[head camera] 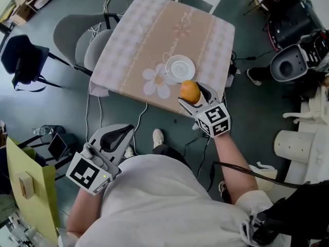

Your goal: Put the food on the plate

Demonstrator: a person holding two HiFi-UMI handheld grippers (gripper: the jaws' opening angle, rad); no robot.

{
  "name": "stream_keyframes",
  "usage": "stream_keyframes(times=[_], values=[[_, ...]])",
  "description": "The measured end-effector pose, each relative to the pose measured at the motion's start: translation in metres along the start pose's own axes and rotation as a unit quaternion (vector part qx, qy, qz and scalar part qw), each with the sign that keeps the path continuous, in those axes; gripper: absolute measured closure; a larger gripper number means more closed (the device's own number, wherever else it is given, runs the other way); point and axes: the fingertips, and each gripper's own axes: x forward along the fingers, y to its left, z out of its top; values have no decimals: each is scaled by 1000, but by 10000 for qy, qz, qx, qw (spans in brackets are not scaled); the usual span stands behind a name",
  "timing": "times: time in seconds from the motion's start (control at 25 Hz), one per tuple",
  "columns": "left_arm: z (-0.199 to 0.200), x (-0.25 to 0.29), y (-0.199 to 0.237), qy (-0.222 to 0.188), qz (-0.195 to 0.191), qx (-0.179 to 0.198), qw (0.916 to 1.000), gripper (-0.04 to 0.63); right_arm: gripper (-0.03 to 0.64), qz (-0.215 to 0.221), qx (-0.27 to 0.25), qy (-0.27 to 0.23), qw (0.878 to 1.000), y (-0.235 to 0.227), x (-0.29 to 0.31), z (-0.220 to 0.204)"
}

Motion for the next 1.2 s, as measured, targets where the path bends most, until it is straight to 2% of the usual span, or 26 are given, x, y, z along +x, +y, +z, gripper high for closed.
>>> stream_keyframes(times=[0.56, 0.84, 1.2], values=[[-5, -26, 40, 153, 882, -201, 9958, 588, 251, -194, -109, 700, 9973, -84, 113, -41], [-8, -36, 51, 208, 1139, -295, 9928, 588, 251, -201, -183, 981, 9948, -98, 148, -54], [-19, -38, 57, 290, 1268, -424, 9906, 588, 250, -130, -172, 1252, 9919, -105, 166, -69]])
